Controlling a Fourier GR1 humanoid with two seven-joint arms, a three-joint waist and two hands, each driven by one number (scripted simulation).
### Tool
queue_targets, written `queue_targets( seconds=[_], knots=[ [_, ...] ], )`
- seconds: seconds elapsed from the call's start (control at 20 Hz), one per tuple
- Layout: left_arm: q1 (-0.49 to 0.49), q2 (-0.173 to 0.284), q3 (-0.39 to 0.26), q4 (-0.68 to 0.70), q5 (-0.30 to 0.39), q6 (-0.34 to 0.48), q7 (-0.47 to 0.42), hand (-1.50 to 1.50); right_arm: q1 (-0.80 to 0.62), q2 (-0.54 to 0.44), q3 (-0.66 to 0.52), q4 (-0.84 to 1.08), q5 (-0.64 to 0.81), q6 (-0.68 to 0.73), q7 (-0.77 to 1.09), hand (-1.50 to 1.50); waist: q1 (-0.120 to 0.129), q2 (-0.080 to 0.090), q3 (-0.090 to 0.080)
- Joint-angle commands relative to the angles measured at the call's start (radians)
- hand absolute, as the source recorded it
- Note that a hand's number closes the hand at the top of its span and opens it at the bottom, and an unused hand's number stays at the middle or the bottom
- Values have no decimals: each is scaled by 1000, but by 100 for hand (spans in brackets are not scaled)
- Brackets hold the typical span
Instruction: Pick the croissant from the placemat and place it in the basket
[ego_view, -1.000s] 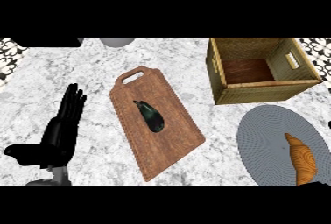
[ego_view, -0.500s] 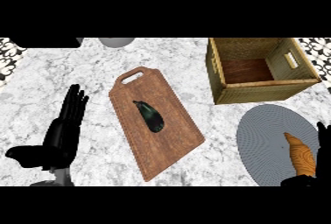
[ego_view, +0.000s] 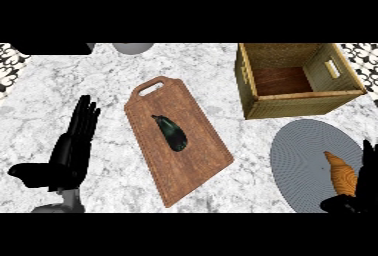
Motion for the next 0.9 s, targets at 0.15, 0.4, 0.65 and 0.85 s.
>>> queue_targets(
  seconds=[0.15, 0.4, 0.65, 0.85],
  knots=[
    [22, -29, 8, 20, -19, -3, -55, 0, 20, 51, -49, 67, 44, -34, -59, -150, -1, 0, 0],
    [38, -38, -16, -56, -43, 8, 27, 0, 14, 84, -71, 103, 51, 2, -75, -150, 0, 0, 0],
    [-42, -10, 49, 1, -9, -28, 18, 0, 3, 96, -119, 214, 46, -61, -160, -150, 0, 0, 0],
    [-4, -24, 52, 67, -11, -49, -66, 0, -13, 77, -167, 227, 24, -28, -196, -150, -1, 0, 0]
  ],
)
